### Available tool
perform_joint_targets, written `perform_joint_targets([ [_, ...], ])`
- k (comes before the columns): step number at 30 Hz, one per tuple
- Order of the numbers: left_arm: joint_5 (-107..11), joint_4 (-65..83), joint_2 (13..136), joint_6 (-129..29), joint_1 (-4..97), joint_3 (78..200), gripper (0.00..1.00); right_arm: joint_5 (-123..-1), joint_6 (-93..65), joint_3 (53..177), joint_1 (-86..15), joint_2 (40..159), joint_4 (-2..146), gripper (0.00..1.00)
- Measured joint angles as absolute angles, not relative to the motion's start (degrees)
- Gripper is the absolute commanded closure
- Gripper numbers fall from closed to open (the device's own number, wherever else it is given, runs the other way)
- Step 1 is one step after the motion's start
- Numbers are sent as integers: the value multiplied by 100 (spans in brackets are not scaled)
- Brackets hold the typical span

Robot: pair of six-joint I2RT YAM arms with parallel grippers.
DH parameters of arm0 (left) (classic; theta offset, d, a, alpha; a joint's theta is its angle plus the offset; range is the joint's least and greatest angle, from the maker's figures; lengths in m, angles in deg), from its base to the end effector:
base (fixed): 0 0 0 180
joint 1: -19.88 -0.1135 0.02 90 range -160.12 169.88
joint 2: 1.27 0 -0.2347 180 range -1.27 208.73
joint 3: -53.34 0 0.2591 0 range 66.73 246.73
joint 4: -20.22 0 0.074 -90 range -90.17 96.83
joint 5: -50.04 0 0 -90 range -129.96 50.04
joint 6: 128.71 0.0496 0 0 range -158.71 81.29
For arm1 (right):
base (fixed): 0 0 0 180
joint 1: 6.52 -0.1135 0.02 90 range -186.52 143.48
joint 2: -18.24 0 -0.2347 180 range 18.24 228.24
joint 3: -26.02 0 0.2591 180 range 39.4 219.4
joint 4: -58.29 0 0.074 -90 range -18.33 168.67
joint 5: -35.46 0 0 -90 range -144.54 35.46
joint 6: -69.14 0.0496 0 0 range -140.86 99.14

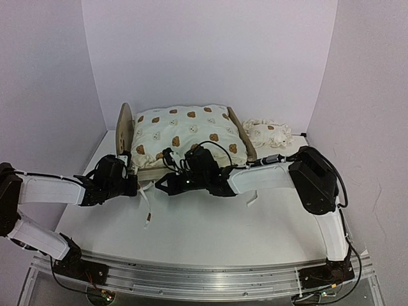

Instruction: Set up the pet bed

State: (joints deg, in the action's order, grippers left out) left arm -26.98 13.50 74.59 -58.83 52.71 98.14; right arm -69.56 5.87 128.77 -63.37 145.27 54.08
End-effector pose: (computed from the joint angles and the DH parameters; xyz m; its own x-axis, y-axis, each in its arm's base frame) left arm 0.2424 -0.1431 0.1325 -0.6138 -0.0029 -0.7895 0.1789 0.9735 -0.1427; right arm 0.2692 0.4357 0.1525 -0.5912 -0.1107 -0.7989 -0.7567 0.4189 0.5019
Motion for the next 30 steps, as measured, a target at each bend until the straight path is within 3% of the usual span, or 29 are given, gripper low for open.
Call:
perform_joint_targets([
  [15, -3937, -259, 6531, -5891, 5243, 10239, 100, -7588, 894, 15441, -6216, 16283, 5424, 100],
  [30, -4515, -555, 6210, -5517, 5208, 10355, 100, -8664, 1734, 16680, -6215, 17222, 5106, 100],
])
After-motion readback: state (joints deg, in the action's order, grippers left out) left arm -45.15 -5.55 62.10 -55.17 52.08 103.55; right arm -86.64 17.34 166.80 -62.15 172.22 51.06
